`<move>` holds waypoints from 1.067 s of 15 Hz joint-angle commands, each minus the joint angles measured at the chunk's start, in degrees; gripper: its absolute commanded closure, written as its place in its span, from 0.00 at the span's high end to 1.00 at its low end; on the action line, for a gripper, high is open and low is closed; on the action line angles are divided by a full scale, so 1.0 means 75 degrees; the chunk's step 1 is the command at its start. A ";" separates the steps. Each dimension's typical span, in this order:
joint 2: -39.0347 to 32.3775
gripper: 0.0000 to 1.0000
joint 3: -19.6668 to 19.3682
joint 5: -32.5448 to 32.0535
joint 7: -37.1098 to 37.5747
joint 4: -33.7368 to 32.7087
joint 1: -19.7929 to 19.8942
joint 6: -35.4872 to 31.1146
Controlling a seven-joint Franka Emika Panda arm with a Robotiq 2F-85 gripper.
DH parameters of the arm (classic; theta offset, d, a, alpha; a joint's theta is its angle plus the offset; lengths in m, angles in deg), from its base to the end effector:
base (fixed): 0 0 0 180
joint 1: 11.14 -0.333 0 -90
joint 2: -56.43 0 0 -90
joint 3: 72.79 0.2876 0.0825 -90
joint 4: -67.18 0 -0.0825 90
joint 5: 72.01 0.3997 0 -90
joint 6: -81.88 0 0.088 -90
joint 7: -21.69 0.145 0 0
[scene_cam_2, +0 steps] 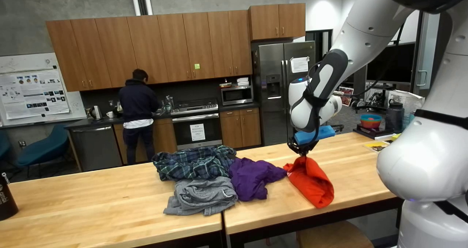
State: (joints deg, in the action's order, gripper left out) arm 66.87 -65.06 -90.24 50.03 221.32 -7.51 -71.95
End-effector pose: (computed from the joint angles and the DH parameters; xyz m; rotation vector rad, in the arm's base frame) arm 0.4423 0.0329 0.2290 2.9822 -0.2227 0.3242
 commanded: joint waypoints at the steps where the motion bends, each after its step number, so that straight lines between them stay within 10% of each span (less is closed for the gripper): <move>1: 0.0258 0.01 0.0110 -0.0148 0.0005 -0.0103 0.0001 0.0227; 16: -0.0600 0.01 -0.0116 0.1770 -0.3137 -0.1058 -0.0959 0.0971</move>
State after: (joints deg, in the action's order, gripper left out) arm 64.55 -65.05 -79.53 31.68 215.80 -12.79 -67.15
